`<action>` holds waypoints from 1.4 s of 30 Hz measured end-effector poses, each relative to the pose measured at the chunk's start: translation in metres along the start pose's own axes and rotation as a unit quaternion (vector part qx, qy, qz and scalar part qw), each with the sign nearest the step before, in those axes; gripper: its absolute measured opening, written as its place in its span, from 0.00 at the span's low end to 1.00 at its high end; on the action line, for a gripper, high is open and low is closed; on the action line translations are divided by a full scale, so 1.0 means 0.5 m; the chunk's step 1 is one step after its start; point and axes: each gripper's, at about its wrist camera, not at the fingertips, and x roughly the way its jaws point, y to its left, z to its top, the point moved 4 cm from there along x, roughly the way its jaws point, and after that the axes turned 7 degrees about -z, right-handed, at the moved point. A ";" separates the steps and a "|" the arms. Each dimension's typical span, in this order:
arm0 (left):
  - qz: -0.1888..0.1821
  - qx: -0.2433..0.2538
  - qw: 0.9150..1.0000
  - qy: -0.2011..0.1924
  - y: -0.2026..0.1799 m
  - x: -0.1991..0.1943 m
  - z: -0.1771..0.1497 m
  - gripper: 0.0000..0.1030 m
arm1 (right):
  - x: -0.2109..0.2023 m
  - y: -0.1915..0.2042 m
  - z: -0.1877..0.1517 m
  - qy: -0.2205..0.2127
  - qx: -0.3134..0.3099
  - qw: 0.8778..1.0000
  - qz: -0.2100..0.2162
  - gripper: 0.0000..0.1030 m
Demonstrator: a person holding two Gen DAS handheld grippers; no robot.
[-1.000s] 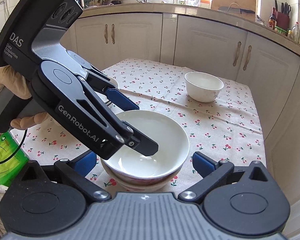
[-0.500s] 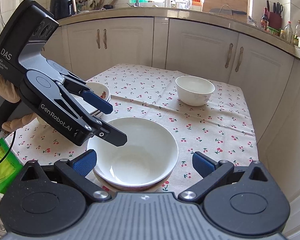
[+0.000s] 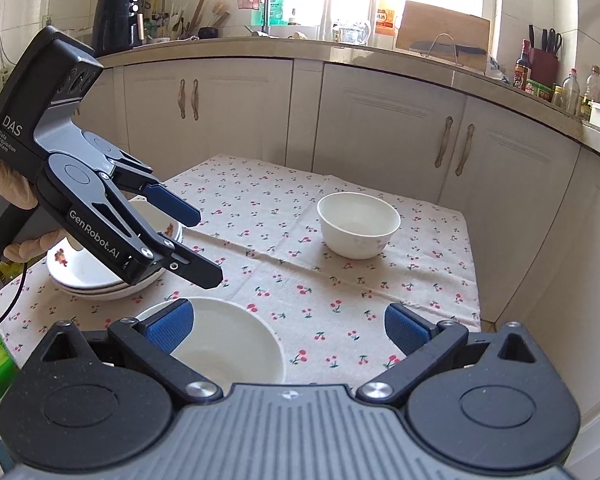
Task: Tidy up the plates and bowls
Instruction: 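Move the left gripper to the remaining white bowl on the cloth, then close the left gripper on the rim of the white bowl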
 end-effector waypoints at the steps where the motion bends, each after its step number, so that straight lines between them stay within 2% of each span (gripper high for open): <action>1: 0.000 0.001 1.000 0.000 0.007 0.008 0.009 0.84 | 0.011 -0.011 0.005 0.000 0.001 1.000 0.000 1.00; 11: 0.011 -0.005 1.000 0.007 0.086 0.106 0.106 0.84 | 0.143 -0.080 0.055 0.002 -0.028 1.000 0.004 1.00; 17: 0.015 -0.019 1.000 0.008 0.143 0.183 0.163 0.84 | 0.253 -0.107 0.070 0.020 -0.047 0.999 0.019 1.00; 23: 0.018 -0.026 0.999 0.018 0.173 0.244 0.192 0.84 | 0.334 -0.111 0.068 0.039 -0.045 0.998 0.021 1.00; 28: 0.016 -0.037 0.999 0.028 0.191 0.284 0.201 0.82 | 0.380 -0.111 0.073 0.048 -0.043 0.998 0.027 1.00; 30: 0.017 -0.039 0.999 0.029 0.195 0.293 0.203 0.77 | 0.392 -0.112 0.073 0.049 -0.041 0.998 0.026 1.00; 36: 0.008 -0.053 0.998 0.027 0.206 0.308 0.209 0.74 | 0.410 -0.120 0.082 0.038 -0.024 0.999 0.027 1.00; 38: 0.007 -0.055 0.998 0.026 0.209 0.311 0.212 0.73 | 0.413 -0.120 0.085 0.034 -0.024 0.999 0.027 0.99; 40: 0.005 -0.057 0.998 0.027 0.211 0.313 0.213 0.67 | 0.418 -0.119 0.087 0.033 -0.029 0.999 0.026 0.96; 42: 0.004 -0.058 0.998 0.028 0.213 0.315 0.213 0.66 | 0.419 -0.118 0.088 0.032 -0.029 0.999 0.031 0.93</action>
